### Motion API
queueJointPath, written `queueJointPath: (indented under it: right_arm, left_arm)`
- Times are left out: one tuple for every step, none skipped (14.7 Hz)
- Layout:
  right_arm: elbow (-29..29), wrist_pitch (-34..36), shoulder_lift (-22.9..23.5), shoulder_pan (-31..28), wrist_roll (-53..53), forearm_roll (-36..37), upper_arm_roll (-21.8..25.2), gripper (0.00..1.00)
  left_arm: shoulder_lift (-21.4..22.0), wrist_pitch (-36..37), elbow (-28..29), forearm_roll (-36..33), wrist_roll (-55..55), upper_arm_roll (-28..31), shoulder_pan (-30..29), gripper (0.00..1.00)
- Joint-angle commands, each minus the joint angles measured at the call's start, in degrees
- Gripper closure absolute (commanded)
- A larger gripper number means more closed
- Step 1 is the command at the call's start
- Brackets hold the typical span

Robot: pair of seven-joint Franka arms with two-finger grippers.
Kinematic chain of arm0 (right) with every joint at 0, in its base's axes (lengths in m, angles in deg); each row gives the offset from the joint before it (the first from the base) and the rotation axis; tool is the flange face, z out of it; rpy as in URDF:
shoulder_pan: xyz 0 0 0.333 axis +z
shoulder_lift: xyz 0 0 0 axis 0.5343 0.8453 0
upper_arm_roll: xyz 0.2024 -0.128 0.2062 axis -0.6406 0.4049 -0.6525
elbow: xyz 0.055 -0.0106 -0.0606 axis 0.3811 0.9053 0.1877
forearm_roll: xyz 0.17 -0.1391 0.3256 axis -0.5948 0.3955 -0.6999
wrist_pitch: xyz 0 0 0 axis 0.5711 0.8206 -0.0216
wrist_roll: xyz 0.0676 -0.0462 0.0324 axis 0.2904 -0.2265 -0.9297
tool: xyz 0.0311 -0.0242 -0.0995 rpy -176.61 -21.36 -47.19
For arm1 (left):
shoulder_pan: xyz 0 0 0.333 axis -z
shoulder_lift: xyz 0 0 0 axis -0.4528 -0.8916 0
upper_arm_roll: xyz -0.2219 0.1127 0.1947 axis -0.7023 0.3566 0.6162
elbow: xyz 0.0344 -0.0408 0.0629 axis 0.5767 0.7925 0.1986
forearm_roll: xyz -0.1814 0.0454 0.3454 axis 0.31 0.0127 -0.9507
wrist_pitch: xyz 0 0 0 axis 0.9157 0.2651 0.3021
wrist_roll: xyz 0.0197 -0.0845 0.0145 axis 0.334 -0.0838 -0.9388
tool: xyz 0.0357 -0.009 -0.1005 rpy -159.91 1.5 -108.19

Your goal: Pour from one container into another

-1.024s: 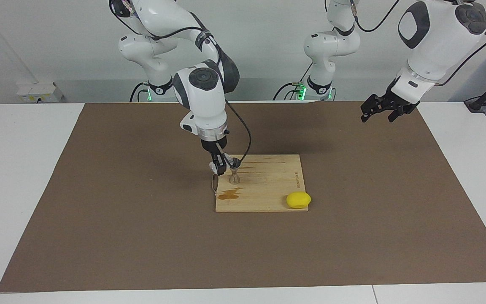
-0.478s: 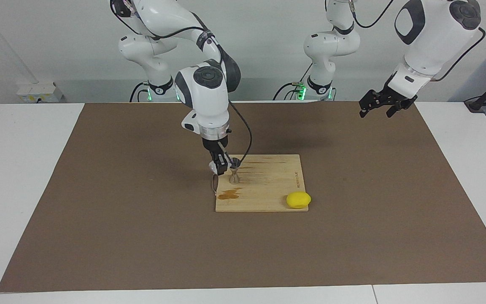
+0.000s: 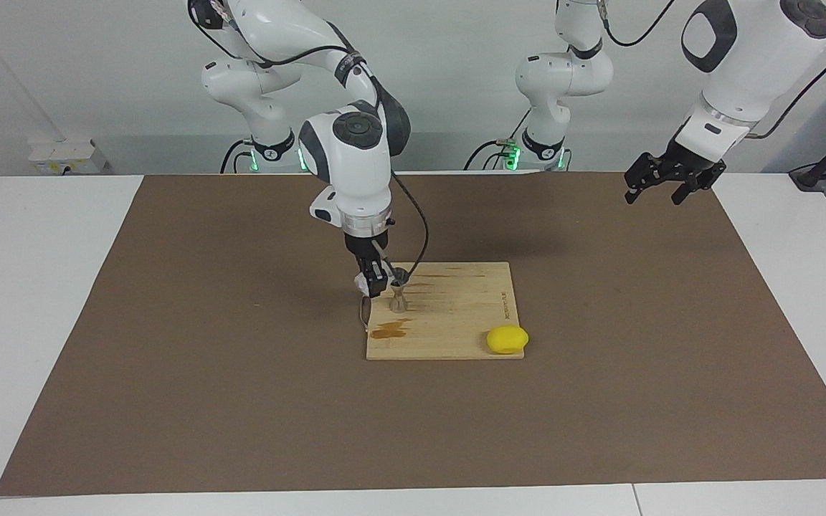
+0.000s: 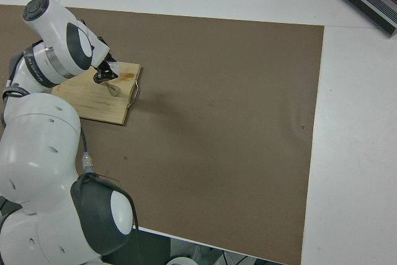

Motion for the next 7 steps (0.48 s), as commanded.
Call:
queueJointPath:
  right_arm:
    - [-0.84,0.79,0.38,0.05,1.63,1.78,-0.23,0.82]
    - [-0.84,0.88,0.38,0.13,1.72,1.78,-0.32,0.82]
    - [-0.84,1.14,0.29,0.4,1.72,1.78,-0.32,0.82]
    - [-0.93,1.4,0.29,1.01,1.72,1.69,-0.23,0.82]
    - [-1.02,1.49,0.29,1.01,1.72,1.69,-0.23,0.82]
    - [-1.02,1.5,0.29,1.01,1.72,1.69,-0.23,0.82]
    - [-1.02,1.5,0.29,1.01,1.72,1.69,-0.23,0.82]
  left_arm:
    - [-0.47,0.81,-0.88,-1.23,0.33,-0.02,-0.23,0.0]
    - [-0.38,0.63,-1.14,-1.23,0.15,-0.72,-0.41,0.0]
    - [-0.2,1.15,-0.97,-1.23,0.41,-0.9,0.11,0.0]
    - [-0.29,1.86,-1.32,-1.58,0.76,-0.82,0.2,0.0]
    - [-0.72,4.47,-3.06,-3.85,1.02,-1.08,0.29,0.0]
    - [-1.6,6.76,-6.47,-6.05,1.2,-2.82,-0.23,0.0]
    - [-3.7,9.92,-9.9,-5.98,1.2,-4.23,-1.19,0.0]
